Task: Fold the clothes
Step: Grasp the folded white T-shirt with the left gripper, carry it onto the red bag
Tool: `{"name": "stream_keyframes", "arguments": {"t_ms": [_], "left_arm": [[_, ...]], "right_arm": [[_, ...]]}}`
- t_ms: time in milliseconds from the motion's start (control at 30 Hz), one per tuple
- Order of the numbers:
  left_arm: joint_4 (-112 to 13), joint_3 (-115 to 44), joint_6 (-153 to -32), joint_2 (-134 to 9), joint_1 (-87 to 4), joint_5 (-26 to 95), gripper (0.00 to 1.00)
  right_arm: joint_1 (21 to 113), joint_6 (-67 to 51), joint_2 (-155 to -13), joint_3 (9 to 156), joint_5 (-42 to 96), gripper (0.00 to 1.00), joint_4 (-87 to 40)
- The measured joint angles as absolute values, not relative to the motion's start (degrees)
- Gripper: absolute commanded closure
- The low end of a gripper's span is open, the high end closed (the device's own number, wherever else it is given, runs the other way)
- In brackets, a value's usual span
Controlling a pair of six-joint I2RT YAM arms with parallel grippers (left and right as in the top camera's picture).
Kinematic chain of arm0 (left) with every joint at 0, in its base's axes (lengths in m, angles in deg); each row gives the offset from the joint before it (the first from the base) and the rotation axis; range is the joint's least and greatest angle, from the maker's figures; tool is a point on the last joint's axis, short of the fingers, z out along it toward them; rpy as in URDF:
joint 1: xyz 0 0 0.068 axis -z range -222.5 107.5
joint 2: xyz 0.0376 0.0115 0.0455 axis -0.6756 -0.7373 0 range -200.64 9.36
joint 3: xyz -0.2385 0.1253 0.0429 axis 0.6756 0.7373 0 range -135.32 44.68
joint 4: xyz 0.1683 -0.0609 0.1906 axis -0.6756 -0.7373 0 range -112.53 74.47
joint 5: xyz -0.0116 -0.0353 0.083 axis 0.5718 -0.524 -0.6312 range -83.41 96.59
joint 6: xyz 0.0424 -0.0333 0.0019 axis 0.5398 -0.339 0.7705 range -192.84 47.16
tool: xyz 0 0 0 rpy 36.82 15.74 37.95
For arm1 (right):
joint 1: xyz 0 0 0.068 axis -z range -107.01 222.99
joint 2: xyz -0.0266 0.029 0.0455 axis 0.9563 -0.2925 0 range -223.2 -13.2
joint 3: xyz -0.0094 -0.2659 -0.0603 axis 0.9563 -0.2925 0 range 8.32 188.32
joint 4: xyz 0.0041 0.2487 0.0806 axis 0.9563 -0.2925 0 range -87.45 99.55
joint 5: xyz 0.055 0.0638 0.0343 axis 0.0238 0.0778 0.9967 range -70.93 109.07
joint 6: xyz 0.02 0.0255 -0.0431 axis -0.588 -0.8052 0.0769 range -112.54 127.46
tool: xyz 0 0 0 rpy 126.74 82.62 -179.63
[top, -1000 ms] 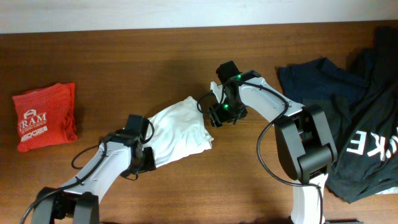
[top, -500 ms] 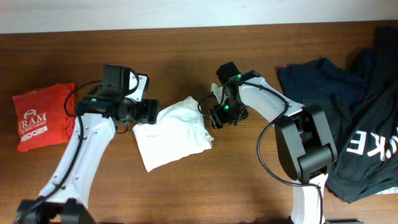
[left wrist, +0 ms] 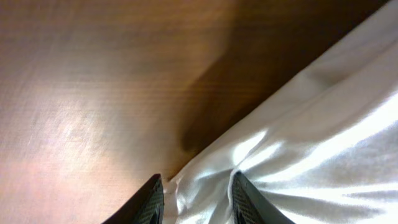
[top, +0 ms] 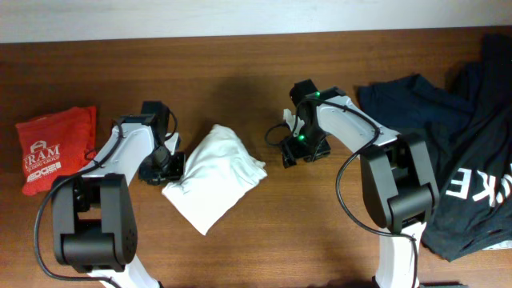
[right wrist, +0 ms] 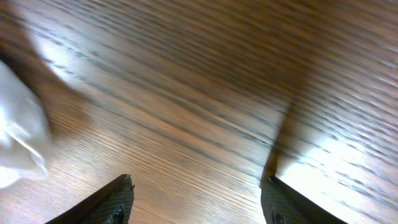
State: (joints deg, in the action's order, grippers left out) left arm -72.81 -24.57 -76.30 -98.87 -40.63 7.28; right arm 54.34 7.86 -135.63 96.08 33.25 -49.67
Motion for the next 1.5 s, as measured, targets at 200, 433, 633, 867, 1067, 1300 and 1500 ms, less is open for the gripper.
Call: {"name": "stream_keyframes", "arguments": {"t_ms": [200,433,633,867,1067,1300,1500], "left_arm": [[-78.8,-24.9,-82.6,-98.4,-41.4,9.1,0.26],[-66.2,-33.2,-70.2,-90.0,-41.4,20.9,0.06],[-60.2,-33.2,-56.4,-102.5,-41.7,32.1,0.07],[-62.5,-33.4,-51.7,-109.9,-42.9,42.9,0.53],[-65.2,-33.7,-51.3,-114.3,-42.5,48.6,0.99],[-72.3,-46.6,-53.8,-114.8,-46.5,39.9,0.99],[-72.1,-59.2,-63.5,-108.5,-54.1,20.1,1.00]], "right_arm": [[55.6,7.8,-135.6,96.1,33.0,0.30,-50.5],[55.6,7.7,-135.6,96.1,33.0,0.29,-50.8],[55.6,7.7,-135.7,96.1,33.0,0.29,-51.4],[55.6,7.7,-135.7,96.1,33.0,0.29,-51.4],[55.6,7.7,-135.7,96.1,32.8,0.29,-51.5],[55.6,7.7,-135.7,96.1,32.8,0.29,-51.8],[55.6,7.7,-135.7,96.1,32.6,0.29,-52.4]]}}
